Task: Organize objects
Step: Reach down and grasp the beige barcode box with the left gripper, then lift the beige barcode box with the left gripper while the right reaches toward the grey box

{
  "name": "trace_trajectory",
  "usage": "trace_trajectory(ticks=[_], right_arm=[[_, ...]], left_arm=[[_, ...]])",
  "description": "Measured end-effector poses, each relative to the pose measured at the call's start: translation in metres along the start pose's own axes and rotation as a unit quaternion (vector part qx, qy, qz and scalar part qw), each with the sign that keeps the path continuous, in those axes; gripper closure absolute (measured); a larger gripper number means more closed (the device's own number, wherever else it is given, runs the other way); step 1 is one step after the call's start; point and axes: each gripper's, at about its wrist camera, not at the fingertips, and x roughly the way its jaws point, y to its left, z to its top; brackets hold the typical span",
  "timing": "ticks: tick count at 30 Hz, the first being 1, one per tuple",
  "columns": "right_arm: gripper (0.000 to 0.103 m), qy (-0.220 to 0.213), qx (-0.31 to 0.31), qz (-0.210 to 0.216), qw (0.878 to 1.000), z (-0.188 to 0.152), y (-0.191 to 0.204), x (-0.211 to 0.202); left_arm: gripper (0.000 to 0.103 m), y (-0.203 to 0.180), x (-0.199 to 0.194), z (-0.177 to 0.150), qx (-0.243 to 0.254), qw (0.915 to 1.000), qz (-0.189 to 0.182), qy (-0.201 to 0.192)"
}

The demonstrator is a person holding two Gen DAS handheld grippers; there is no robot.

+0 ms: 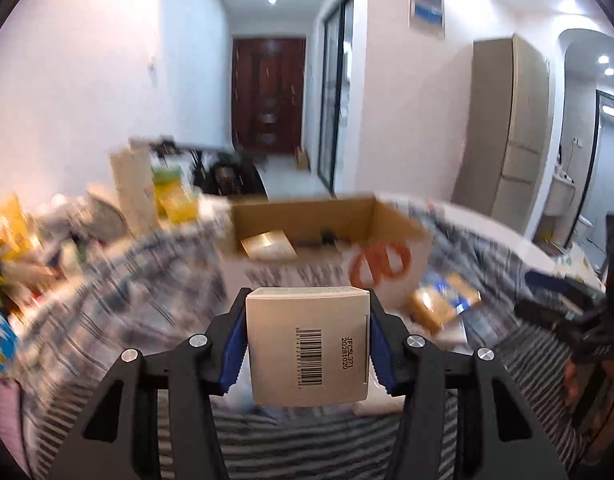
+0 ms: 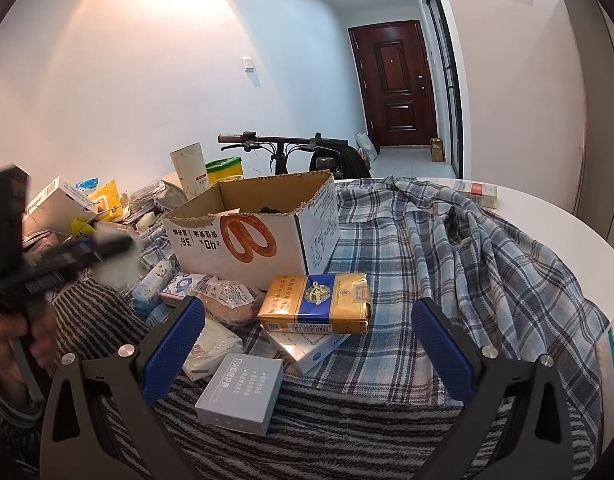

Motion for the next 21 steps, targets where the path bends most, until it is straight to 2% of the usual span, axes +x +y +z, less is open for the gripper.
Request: trace_trajectory(ticks=[4,9,12,13,17,21], right_arm=[[0.0,0.002,-0.007,0.002,1.0,0.0,0.003,0.001],[0.0,-0.001,-0.04,-0.004,0.999,-0.001,0.016,-0.001],[0.0,-0.006,-0.074,0.005,0.997,-0.004,0.029,-0.003],[0.0,0.001,-0.084,0.015,0.996,-0.004,0.033,-0.001],[0.0,0.062,-0.122,0.045,0.99,-0.01,0.05,0.02],[0.0,0.112,-0.149,0.035,0.982,-0.02,0.061,0.038]], left_arm=[[0.048,0.019,-0.021,0.014,0.018,0.9982,0.024,-0.053],[0.048,0.036,-0.014,0.005,0.039,0.9941,0.055,-0.085],[0.048,0.051,0.008,-0.004,0.009,0.9984,0.039,-0.039],[0.048,0.056,0.014,-0.003,-0.001,0.9986,0.044,-0.027],[0.048,0.062,0.014,-0.005,-0.014,0.9988,0.036,-0.03],[0.048,0.057,0.011,-0.007,-0.005,0.9985,0.037,-0.039]])
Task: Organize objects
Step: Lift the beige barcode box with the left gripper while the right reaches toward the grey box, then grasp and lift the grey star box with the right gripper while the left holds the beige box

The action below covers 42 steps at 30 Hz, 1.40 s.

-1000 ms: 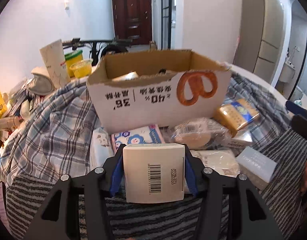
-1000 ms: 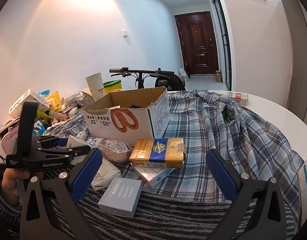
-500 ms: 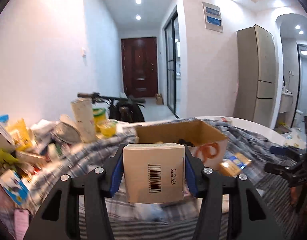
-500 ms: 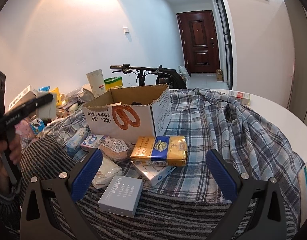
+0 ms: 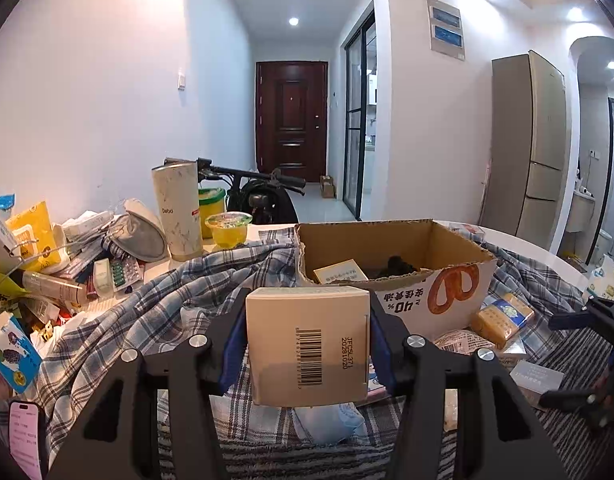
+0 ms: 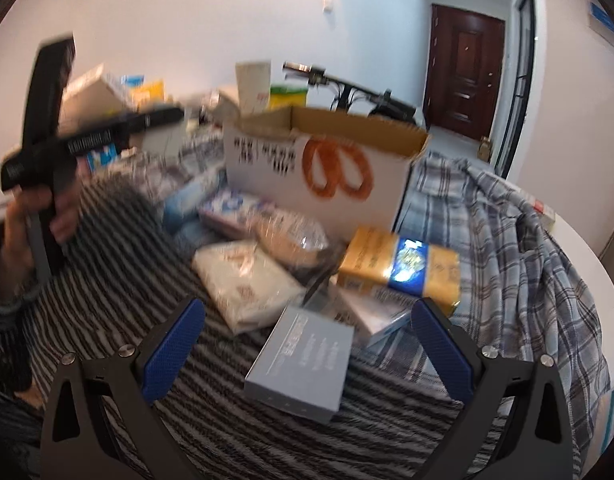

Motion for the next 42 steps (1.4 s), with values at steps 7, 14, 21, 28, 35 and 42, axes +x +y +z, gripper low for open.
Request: trace_trajectory(ticks=[7,14,21,28,35,42], right_arm=[[0.026,0.044,0.051,0.055,0.996,-0.006,-0.019,0.007],[0.045,0.097,0.036,0.062,0.993,-0.021,-0.013,0.015],[0.051,0.079,0.035,0.042,0.995,-0.021,-0.014,0.007],[0.056,0.041,0.033,0.034,0.998,-0.014,-0.016,-0.006],[0.056,-0.023,0.013,-0.028,0.999,-0.01,-0.013,-0.034],[0.056,-0.068,0.006,-0.036,0.997,0.006,-0.005,-0.052]], left_arm=[[0.048,-0.005,-0.001,0.0,0.012,0.9999,-0.008,-0.006],[0.048,-0.005,-0.001,0.0,0.01,0.9999,-0.01,-0.004],[0.048,-0.001,-0.001,0.001,-0.002,0.9999,-0.016,-0.003],[0.048,0.002,0.0,0.0,-0.006,0.9998,-0.021,-0.003],[0.048,0.004,0.001,0.0,-0.013,0.9996,-0.026,-0.001],[0.048,0.007,0.003,-0.001,-0.018,0.9994,-0.031,0.002]])
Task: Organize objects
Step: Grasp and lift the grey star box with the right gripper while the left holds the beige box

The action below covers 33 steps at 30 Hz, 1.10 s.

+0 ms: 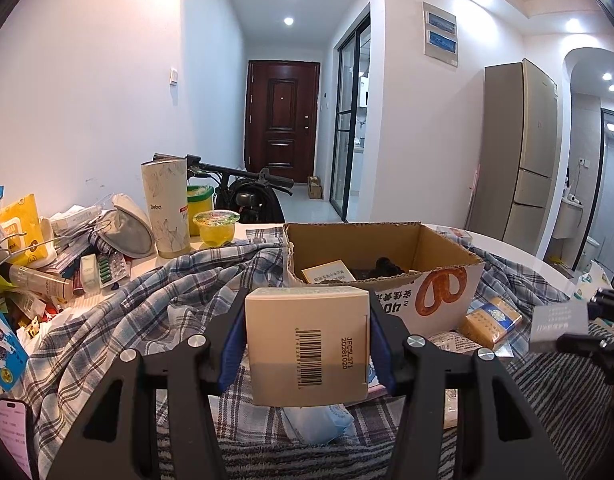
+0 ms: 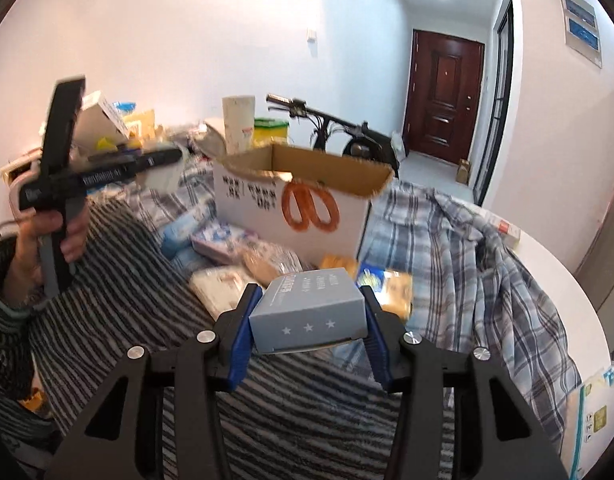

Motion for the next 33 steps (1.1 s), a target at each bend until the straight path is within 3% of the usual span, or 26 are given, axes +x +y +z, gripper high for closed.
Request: trace_trajectory(ticks=[8,15,19,24,30,33], right_arm=[[0.056,-0.059,-0.025,-0.001,0.998,0.035,0.008,-0.007],[0.056,-0.159,-0.017,0.001,0.987,0.079,0.009,-0.024],[0.056,-0.23,0.002,0.026,0.973,0.115,0.006,-0.037],[0.056,-0.316,0.014,0.011,0.949,0.143,0.004,-0.034],[0.056,-0.291,0.046,0.01,0.955,0.131,-0.015,0.033],[0.056,-0.246,0.082,0.009,0.966,0.115,-0.033,0.063]], left_arm=[[0.048,0.004,0.001,0.0,-0.011,0.9999,-0.005,0.001],[0.048,0.006,0.002,0.0,-0.016,0.9998,-0.01,0.004],[0.048,0.007,0.002,0.0,-0.017,0.9998,-0.011,0.003],[0.048,0.006,-0.001,-0.001,-0.016,0.9998,-0.01,-0.003],[0.048,0.005,-0.002,0.0,-0.015,0.9998,-0.01,-0.002],[0.048,0.004,-0.003,0.0,-0.015,0.9998,-0.009,-0.003]])
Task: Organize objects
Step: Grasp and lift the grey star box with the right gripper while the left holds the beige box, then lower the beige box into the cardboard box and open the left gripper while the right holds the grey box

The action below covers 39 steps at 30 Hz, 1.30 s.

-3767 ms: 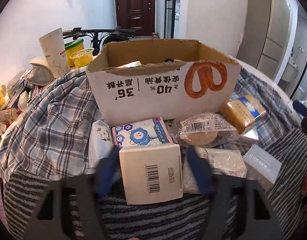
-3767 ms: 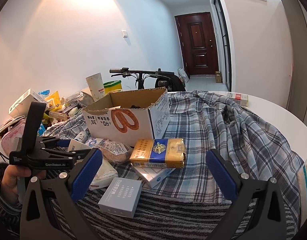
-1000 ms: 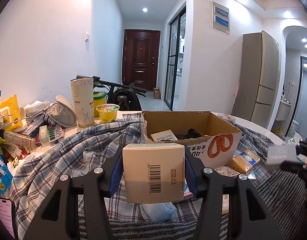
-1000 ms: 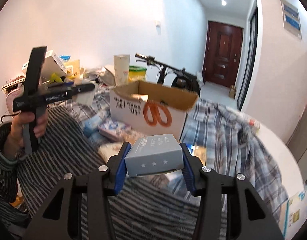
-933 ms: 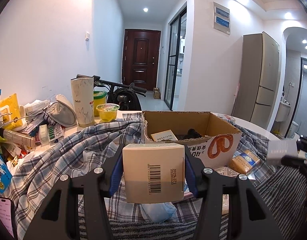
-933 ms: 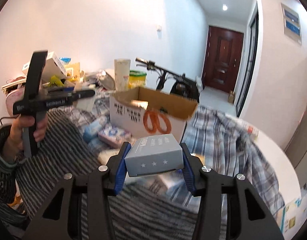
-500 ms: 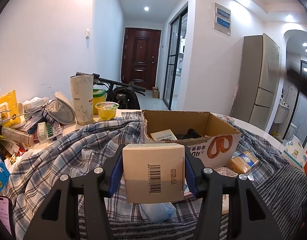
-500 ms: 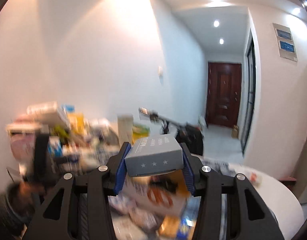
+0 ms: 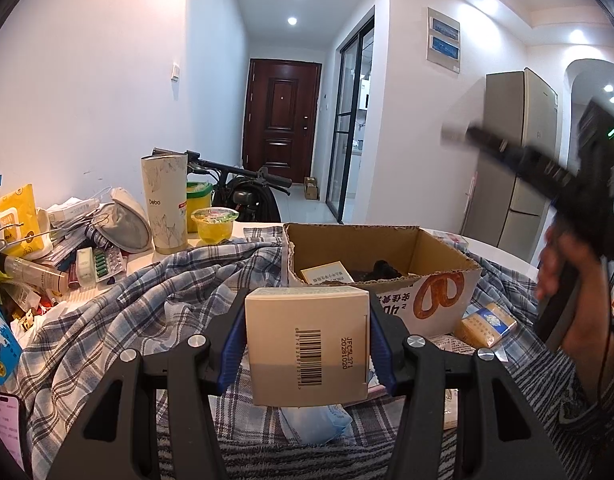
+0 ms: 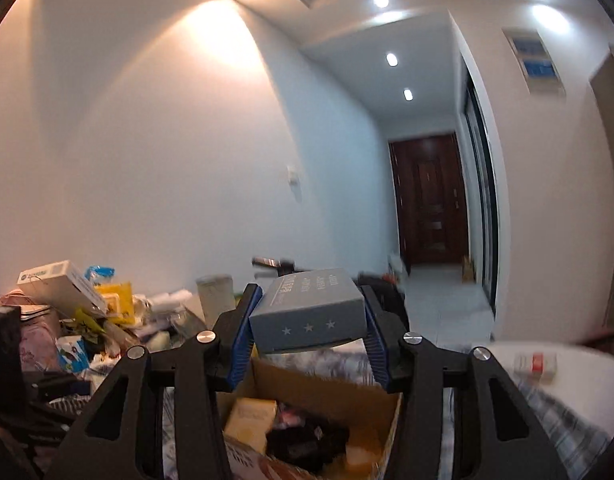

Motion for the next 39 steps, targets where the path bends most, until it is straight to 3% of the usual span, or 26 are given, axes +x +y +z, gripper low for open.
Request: trace_trajectory(ticks=[4,11,14,18,21,22,25,29,33,36,39], right_arm=[[0.056,0.029,-0.001,-0.013,1.0,-0.01,-0.013,0.012],[0.056,0.077,0.035,0.038,0.996,-0.022,-0.012,0.022],[0.056,0.084,0.08,0.072,0.991,-0.025,-0.019,0.024],[0.056,0.079,0.098,0.075,0.989,-0.024,-0.031,0.02],[0.056,0.072,0.141,0.096,0.983,-0.026,-0.046,0.017],[0.056,0.071,0.156,0.103,0.98,-0.026,-0.048,0.019],[0.056,0.073,0.184,0.102,0.975,-0.028,-0.059,0.02],[0.056,0.077,0.185,0.094,0.975,-0.028,-0.061,0.021],[0.056,0.077,0.163,0.083,0.98,-0.025,-0.055,0.02],[0.056,0.08,0.136,0.073,0.985,-0.023,-0.047,0.02],[0.056,0.085,0.118,0.072,0.987,-0.021,-0.043,0.023]], left_arm=[[0.048,-0.001,0.0,0.0,0.005,1.0,0.004,-0.002],[0.048,-0.002,0.003,0.001,0.008,0.9999,0.009,0.006],[0.048,-0.005,0.004,0.001,0.016,0.9997,0.016,0.008],[0.048,-0.018,0.003,0.01,0.039,0.9987,0.03,0.015],[0.048,-0.021,0.009,0.032,-0.004,0.9983,-0.014,0.057],[0.048,-0.022,0.009,0.045,-0.024,0.9971,-0.04,0.06],[0.048,-0.028,0.013,0.079,-0.053,0.9941,-0.07,0.065],[0.048,-0.043,0.015,0.116,-0.05,0.9955,-0.078,0.021],[0.048,-0.063,0.029,0.131,-0.004,0.999,-0.03,-0.033],[0.048,-0.074,0.058,0.129,0.033,0.9992,-0.012,-0.019],[0.048,-0.071,0.088,0.113,0.027,0.9991,-0.031,-0.012]])
